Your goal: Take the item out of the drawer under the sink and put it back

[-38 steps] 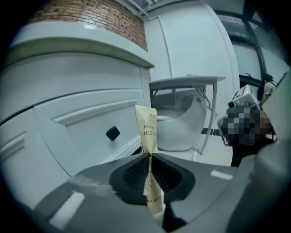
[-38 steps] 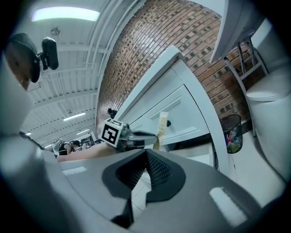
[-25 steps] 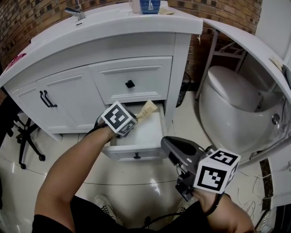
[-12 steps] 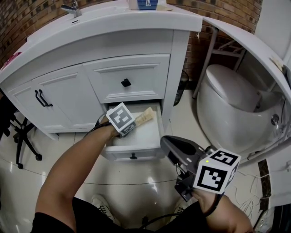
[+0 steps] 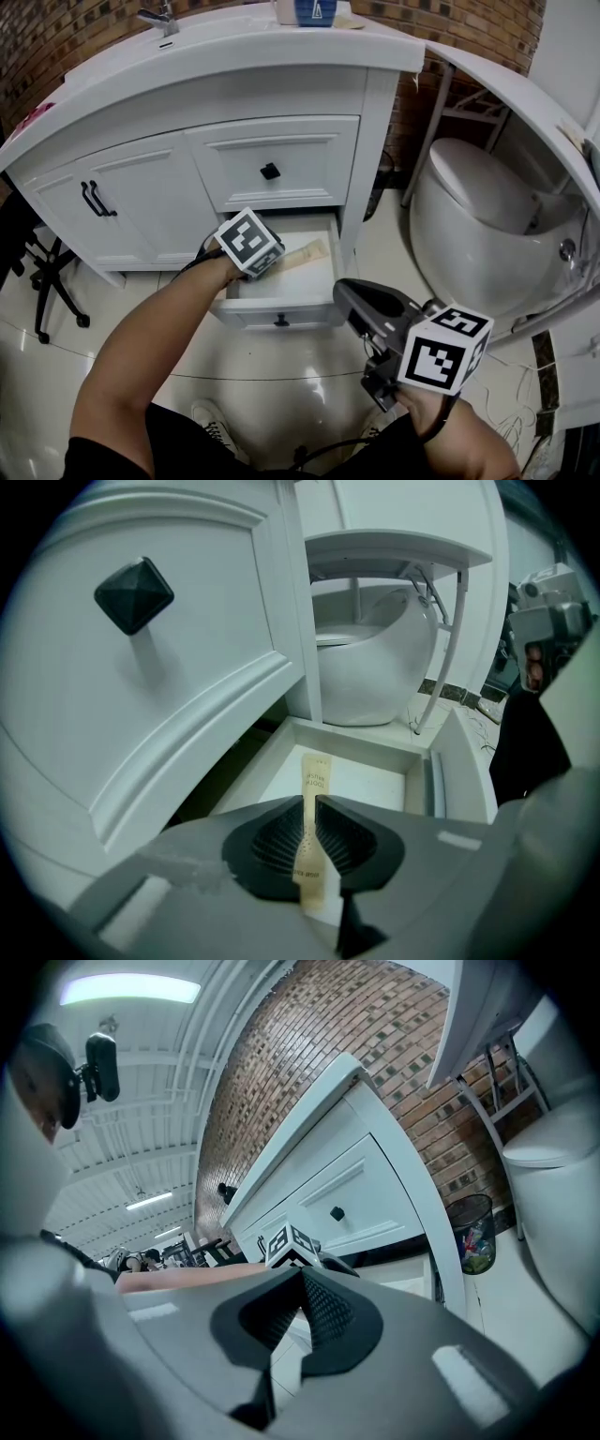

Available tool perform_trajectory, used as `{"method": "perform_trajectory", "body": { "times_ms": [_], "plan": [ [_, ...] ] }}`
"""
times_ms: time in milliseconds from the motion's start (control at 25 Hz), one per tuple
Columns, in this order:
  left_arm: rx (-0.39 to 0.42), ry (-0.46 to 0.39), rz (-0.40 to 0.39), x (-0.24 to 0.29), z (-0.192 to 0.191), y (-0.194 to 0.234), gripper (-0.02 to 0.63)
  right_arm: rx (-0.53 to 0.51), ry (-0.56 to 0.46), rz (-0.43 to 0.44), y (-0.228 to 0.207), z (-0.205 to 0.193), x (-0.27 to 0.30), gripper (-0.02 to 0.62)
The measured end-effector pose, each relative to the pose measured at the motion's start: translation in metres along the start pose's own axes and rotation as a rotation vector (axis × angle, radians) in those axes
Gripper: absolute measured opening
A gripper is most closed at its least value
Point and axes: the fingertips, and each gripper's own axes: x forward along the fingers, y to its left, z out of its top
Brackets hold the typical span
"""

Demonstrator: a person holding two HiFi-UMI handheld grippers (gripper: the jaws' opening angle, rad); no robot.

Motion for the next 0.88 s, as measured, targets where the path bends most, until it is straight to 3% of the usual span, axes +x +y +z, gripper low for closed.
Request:
{"method": "perform_trajectory", "body": {
  "times_ms": [240,480,880],
  "plan": [
    [-0.061,-0.065,0.01,-0.026,0.01,-0.001,0.008,-0.006,0.011,-0.018,-0.005,-0.002,0.001,0.005],
    [-0.134,-0.274,0.032,-0.073,0.027,-0.008,0.006,-0.015,0.02,-0.019,-0.002,-0.005,0.002,0.005],
    [-0.246,-0.443,0.051,-0.153,0.001,-0.032,0.006,-0.038,0.069,-0.043,-0.005,-0.022,0.008,0.005]
  ]
}}
